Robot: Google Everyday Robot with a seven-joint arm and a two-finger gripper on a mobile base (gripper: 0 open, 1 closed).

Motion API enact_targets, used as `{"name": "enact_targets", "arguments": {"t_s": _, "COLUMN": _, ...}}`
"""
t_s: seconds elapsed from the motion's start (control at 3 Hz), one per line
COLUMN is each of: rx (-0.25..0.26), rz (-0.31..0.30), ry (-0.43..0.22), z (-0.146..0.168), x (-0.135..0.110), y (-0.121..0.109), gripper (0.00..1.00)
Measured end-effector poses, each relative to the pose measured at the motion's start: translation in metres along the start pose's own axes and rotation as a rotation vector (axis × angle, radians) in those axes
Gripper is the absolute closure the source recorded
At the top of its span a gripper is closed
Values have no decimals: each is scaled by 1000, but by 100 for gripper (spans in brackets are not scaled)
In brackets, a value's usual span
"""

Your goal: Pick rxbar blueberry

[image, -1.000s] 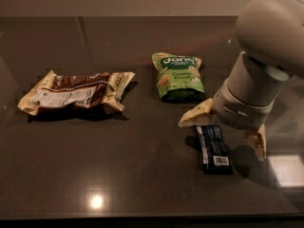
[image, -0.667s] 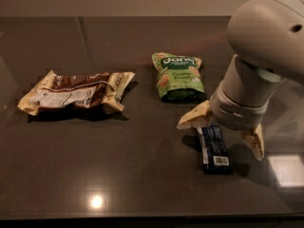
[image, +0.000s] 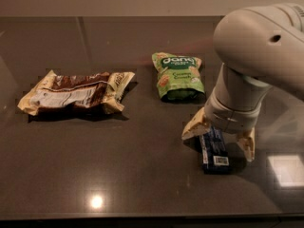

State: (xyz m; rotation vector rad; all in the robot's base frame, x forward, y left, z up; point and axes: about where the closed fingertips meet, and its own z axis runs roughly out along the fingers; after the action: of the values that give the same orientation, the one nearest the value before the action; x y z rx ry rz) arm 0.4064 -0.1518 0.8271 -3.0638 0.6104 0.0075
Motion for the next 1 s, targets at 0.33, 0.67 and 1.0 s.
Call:
{"name": "enact_targets", "arguments": {"t_s": 0.33, "rx": -22, "rz": -8, "ry": 5, "z": -1, "x": -1, "y": 0, "gripper": 63}}
{"name": "enact_targets", "arguments": {"t_s": 0.67, "rx": -22, "rz": -8, "ry": 5, "z": -4, "x": -1, "y": 0, "gripper": 87}}
{"name": "enact_targets", "arguments": {"t_s": 1.0, "rx": 7, "rz": 60, "ry": 7, "z": -16, "x": 7, "y": -2, "gripper": 100}}
